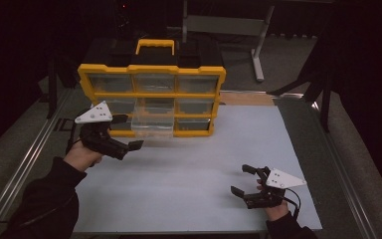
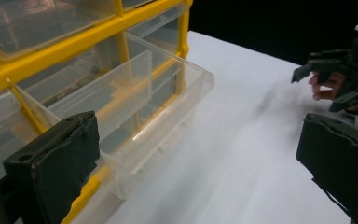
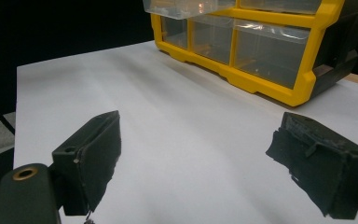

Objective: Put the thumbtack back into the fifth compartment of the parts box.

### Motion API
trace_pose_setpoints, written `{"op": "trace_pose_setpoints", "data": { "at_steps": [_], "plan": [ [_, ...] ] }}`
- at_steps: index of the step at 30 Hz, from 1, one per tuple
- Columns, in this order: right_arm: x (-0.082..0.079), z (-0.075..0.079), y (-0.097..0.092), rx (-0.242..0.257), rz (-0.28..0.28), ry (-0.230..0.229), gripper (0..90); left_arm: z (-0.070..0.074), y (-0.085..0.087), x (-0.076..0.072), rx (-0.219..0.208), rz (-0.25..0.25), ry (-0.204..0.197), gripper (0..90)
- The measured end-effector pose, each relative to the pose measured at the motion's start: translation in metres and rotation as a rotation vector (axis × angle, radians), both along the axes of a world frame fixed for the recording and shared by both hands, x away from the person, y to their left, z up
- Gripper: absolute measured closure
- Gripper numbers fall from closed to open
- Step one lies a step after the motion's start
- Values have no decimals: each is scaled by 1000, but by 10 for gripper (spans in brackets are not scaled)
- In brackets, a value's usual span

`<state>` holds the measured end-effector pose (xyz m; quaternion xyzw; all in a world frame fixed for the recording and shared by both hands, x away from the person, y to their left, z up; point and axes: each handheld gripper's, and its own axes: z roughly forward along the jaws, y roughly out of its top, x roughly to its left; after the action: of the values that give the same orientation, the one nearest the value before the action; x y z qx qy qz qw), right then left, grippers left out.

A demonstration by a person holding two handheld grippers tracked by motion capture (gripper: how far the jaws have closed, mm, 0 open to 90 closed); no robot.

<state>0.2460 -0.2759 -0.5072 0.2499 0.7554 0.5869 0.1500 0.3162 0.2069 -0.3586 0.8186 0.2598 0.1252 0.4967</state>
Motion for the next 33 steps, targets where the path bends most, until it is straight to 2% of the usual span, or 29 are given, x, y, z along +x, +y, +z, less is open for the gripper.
{"op": "trace_pose_setpoints", "data": {
  "at_steps": [4,6,11,16,21,27,33],
  "plan": [
    [0,0,0,1,0,-5,139,-5,5,-9,-24,8,-13,0],
    [0,0,0,-1,-1,-4,140,-9,5,-14,-19,0,-20,0],
    [0,0,1,-3,1,-3,140,-21,4,-24,-2,-26,-6,0],
    [-1,1,0,-2,0,-3,140,-35,5,-31,-16,-31,10,0],
    [-1,1,0,-3,1,-4,140,-47,8,-38,-37,-23,5,0],
    [-1,1,0,-3,0,-5,139,-65,9,-46,-31,-26,15,0],
    [-1,1,1,-3,1,-2,139,-79,11,-54,-44,-22,19,0]
  ]
}}
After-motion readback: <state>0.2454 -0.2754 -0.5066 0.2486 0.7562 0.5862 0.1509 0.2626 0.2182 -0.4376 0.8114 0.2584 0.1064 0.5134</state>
